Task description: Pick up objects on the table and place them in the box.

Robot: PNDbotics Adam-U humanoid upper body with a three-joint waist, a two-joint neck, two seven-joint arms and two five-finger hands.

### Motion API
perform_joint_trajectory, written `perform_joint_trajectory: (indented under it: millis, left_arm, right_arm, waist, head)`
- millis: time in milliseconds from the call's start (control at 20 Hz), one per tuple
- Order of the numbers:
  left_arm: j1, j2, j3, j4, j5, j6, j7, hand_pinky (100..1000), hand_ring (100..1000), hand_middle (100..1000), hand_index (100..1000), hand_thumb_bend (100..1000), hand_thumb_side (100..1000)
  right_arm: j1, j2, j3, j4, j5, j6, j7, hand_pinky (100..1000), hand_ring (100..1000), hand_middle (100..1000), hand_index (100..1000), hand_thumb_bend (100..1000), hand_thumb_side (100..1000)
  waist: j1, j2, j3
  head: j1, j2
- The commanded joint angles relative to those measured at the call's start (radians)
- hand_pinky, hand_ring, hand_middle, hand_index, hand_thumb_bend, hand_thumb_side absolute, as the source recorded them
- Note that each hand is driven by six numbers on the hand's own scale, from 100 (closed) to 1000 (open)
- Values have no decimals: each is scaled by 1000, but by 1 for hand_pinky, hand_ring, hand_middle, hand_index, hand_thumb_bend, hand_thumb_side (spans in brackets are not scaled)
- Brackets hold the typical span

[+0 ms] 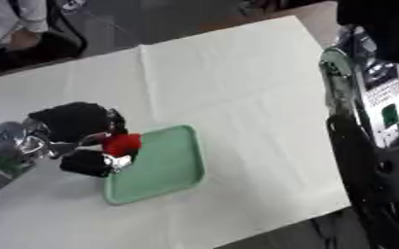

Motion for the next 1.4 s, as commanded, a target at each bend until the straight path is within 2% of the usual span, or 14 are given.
perform_joint_trajectory:
  millis: [50, 100, 150, 200, 250, 300, 350, 400, 450, 500, 550, 600, 700, 1400]
  left_arm:
    - [-17, -1, 51, -17, -42, 17, 63, 377, 516, 649, 690, 100, 1000]
    - [-18, -8, 56, -9, -50, 18, 81, 502, 629, 739, 766, 121, 1000]
    - [-19, -16, 59, 1, -57, 17, 95, 491, 620, 732, 761, 115, 1000]
    - [-20, -21, 61, 11, -61, 14, 105, 626, 743, 825, 857, 159, 1000]
    - [-22, -27, 62, 21, -64, 10, 116, 636, 751, 833, 866, 160, 1000]
    - [-22, -33, 65, 31, -65, 7, 127, 720, 817, 884, 919, 196, 1000]
    - [-22, -37, 67, 41, -66, 4, 137, 710, 807, 877, 912, 192, 1000]
    - [-22, -41, 69, 51, -67, 0, 147, 824, 904, 947, 964, 232, 1000]
    - [-21, -45, 71, 61, -65, -3, 156, 802, 885, 932, 955, 221, 1000]
    - [-20, -48, 73, 70, -62, -6, 165, 889, 955, 985, 982, 257, 1000]
    - [-20, -51, 74, 80, -55, -8, 173, 881, 949, 982, 981, 254, 1000]
    - [-20, -53, 74, 88, -49, -10, 181, 918, 971, 990, 985, 279, 1000]
    - [-19, -57, 74, 101, -36, -14, 192, 936, 981, 993, 988, 295, 1000]
    - [-25, -59, 64, 111, 15, -29, 199, 961, 990, 992, 985, 337, 1000]
  right_arm:
    - [-11, -15, -5, -15, -3, 1, 2, 209, 368, 422, 475, 100, 503]
    - [-11, -14, -5, -15, -4, 2, 3, 209, 368, 422, 475, 100, 503]
    - [-12, -13, -5, -15, -5, 1, 3, 209, 368, 422, 475, 100, 503]
    - [-12, -13, -5, -15, -5, 1, 4, 209, 369, 423, 475, 100, 503]
    - [-13, -12, -5, -15, -6, 1, 4, 209, 369, 423, 475, 100, 503]
    - [-13, -12, -5, -15, -6, 1, 4, 209, 369, 422, 475, 100, 503]
    - [-13, -12, -5, -15, -6, 1, 5, 209, 369, 422, 475, 100, 503]
    - [-13, -12, -5, -15, -7, 1, 5, 209, 369, 423, 475, 100, 503]
    - [-14, -11, -5, -15, -7, 1, 5, 209, 369, 422, 475, 100, 503]
    - [-14, -11, -5, -15, -7, 1, 5, 209, 369, 423, 475, 100, 503]
    - [-14, -11, -5, -15, -8, 1, 5, 209, 369, 423, 475, 100, 503]
    - [-14, -11, -5, -15, -8, 1, 6, 209, 369, 422, 475, 100, 503]
    - [-15, -11, -4, -15, -8, 1, 6, 209, 369, 422, 475, 100, 504]
    - [-16, -10, -4, -15, -9, 2, 7, 209, 369, 423, 476, 100, 504]
  waist:
    - [-4, -13, -1]
    - [-4, -13, -2]
    - [-5, -13, -3]
    - [-5, -13, -3]
    - [-5, -14, -3]
    - [-5, -13, -3]
    - [-5, -13, -3]
    - [-5, -13, -4]
    - [-5, -13, -4]
    - [-5, -13, -4]
    - [-5, -13, -4]
    - [-5, -13, -5]
    - [-5, -12, -5]
    - [-5, -13, -6]
  head:
    - [-12, -15]
    - [-11, -16]
    - [-10, -16]
    - [-10, -17]
    - [-10, -18]
    - [-10, -18]
    - [-11, -19]
    - [-11, -19]
    - [-11, -19]
    - [-11, -18]
    - [-11, -18]
    - [-11, -18]
    - [-11, -17]
    - [-8, -16]
